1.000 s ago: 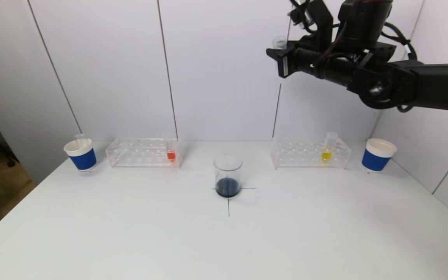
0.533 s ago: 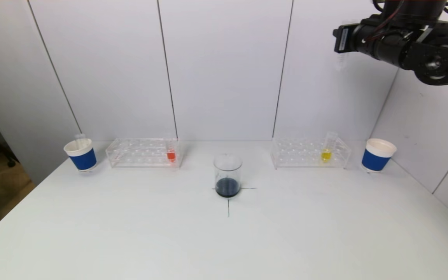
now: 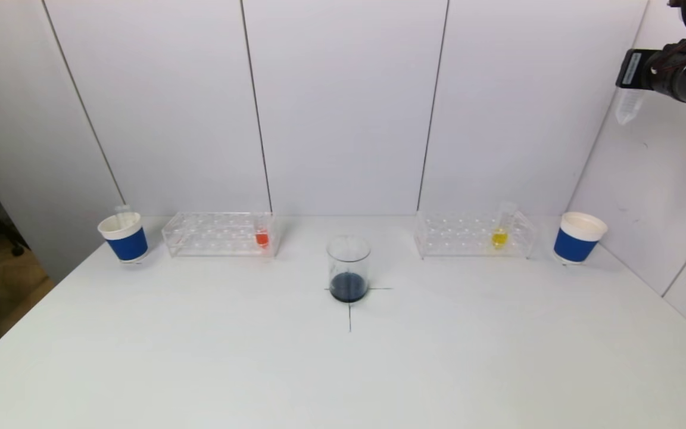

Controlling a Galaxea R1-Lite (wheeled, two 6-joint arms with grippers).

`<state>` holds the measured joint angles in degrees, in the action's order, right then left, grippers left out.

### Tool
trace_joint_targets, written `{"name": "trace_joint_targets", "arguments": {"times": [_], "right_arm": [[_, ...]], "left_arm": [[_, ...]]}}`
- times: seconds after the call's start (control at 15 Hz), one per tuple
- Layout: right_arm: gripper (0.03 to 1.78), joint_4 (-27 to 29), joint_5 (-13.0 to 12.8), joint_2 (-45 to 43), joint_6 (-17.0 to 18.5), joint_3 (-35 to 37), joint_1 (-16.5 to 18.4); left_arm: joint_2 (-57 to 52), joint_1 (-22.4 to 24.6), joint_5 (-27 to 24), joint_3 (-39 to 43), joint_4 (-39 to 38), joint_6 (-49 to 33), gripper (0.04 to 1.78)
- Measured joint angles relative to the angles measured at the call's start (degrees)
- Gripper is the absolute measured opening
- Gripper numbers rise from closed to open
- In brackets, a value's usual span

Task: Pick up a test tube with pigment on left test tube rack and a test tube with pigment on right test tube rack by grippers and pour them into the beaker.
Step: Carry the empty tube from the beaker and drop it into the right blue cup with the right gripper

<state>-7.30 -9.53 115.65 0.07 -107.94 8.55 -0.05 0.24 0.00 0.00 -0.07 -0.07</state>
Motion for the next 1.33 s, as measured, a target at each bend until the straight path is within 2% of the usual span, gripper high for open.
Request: {"name": "trace_joint_targets", "arguments": {"times": [0.2, 0.47, 0.73, 1.07, 1.33], "right_arm": [[0.51, 0.0, 0.0, 1.8, 2.7, 0.5, 3.5], [0.51, -1.1, 0.7, 3.6, 4.5, 3.7, 5.5], [0.51, -2.9, 0.8, 4.8, 6.8, 7.1, 5.8], [0.51, -10.1, 1.0, 6.4, 6.7, 12.7, 5.7], [0.51, -12.3, 1.0, 7.7, 6.8, 15.4, 5.1]], "left_arm": [[0.0, 0.0, 0.0, 0.0, 0.0, 0.0, 1.76], [0.0, 0.0, 0.0, 0.0, 0.0, 0.0, 1.76], [0.0, 0.0, 0.0, 0.0, 0.0, 0.0, 1.76], [0.0, 0.0, 0.0, 0.0, 0.0, 0.0, 1.76], [0.0, 0.0, 0.0, 0.0, 0.0, 0.0, 1.76]]}}
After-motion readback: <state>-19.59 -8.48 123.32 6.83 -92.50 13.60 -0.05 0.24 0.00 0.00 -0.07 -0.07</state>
